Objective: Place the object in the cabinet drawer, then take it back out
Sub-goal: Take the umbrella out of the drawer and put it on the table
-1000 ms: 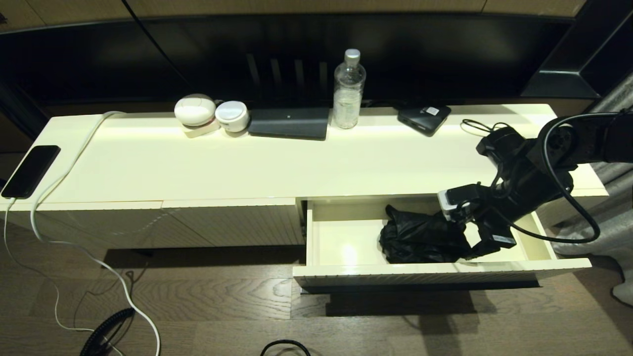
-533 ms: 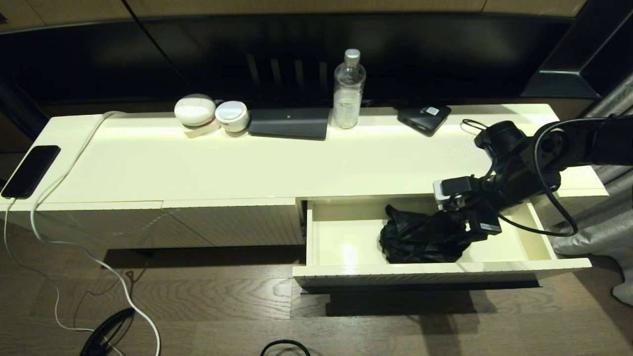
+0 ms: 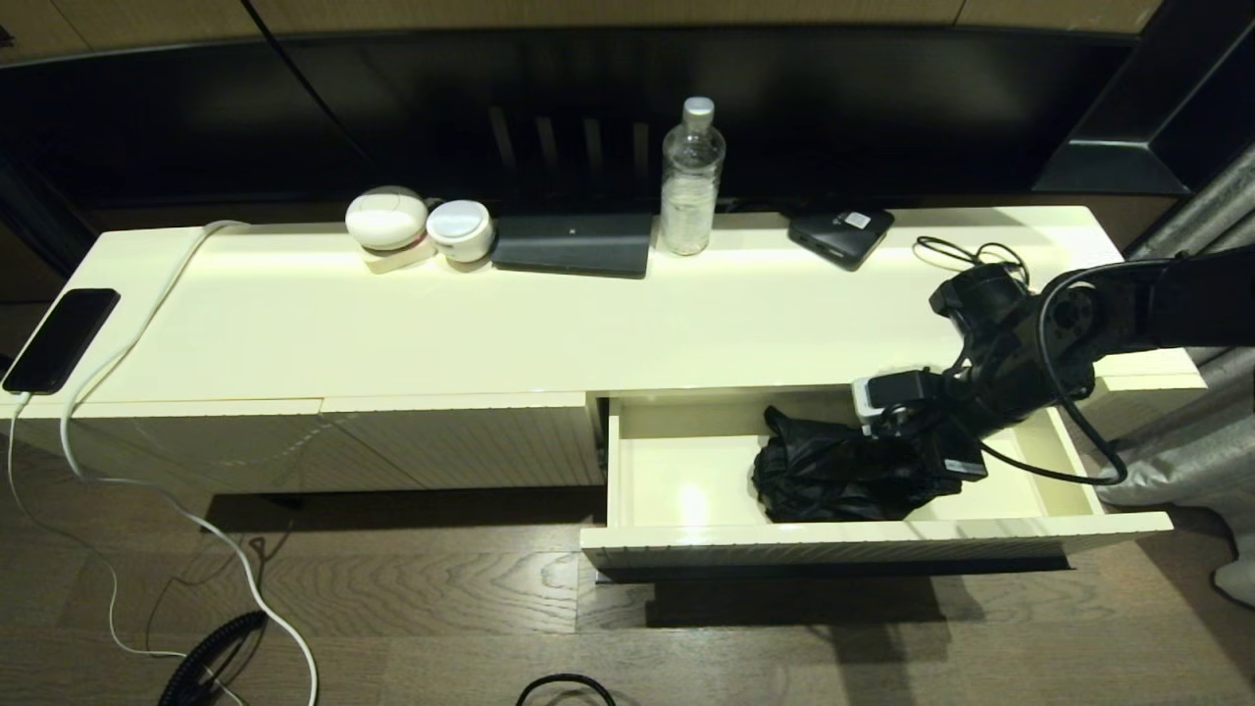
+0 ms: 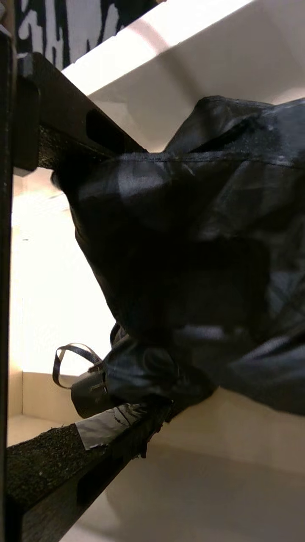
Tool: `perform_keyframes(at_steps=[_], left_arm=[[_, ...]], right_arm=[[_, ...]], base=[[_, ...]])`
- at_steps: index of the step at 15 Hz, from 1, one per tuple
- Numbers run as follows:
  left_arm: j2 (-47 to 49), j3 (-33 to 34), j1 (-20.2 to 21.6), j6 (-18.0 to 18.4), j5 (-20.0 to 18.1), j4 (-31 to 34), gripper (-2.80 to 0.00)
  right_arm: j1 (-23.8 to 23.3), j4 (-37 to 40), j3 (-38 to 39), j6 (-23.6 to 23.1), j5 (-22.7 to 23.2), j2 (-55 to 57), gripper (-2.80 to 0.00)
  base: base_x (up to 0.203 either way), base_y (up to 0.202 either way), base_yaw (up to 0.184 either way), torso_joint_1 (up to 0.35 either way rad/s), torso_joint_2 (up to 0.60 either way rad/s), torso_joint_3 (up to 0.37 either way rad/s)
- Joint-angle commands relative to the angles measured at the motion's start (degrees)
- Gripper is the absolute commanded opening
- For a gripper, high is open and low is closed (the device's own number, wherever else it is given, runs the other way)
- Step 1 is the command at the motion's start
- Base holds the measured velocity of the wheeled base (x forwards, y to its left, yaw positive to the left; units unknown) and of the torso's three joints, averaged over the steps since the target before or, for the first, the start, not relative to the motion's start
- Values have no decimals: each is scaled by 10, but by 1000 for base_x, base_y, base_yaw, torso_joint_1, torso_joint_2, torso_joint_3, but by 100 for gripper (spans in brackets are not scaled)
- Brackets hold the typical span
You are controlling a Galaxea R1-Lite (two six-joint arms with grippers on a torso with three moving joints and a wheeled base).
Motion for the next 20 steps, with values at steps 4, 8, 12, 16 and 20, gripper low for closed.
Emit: perform_keyframes(at_steps=[4,8,12,16,20], left_arm=[[-1,1,0,-1,0,0,-280],[-1,0,0,-1,0,0,-280],[-1,0,0,-1,0,0,-280],[-1,0,0,-1,0,0,-280],[-1,0,0,-1,0,0,-280]], right_arm=[[2,-30,31,-3,-3,14,0],[6,-63,66,-3,-3,22,0],[9,-64,69,-3,-4,30,0],[12,-85,87,-3,-4,31,0],[16,-89,87,-3,-14,26,0]], base=[[0,0,0,0,0,0],[0,0,0,0,0,0],[0,0,0,0,0,0],[0,0,0,0,0,0],[0,0,0,0,0,0]])
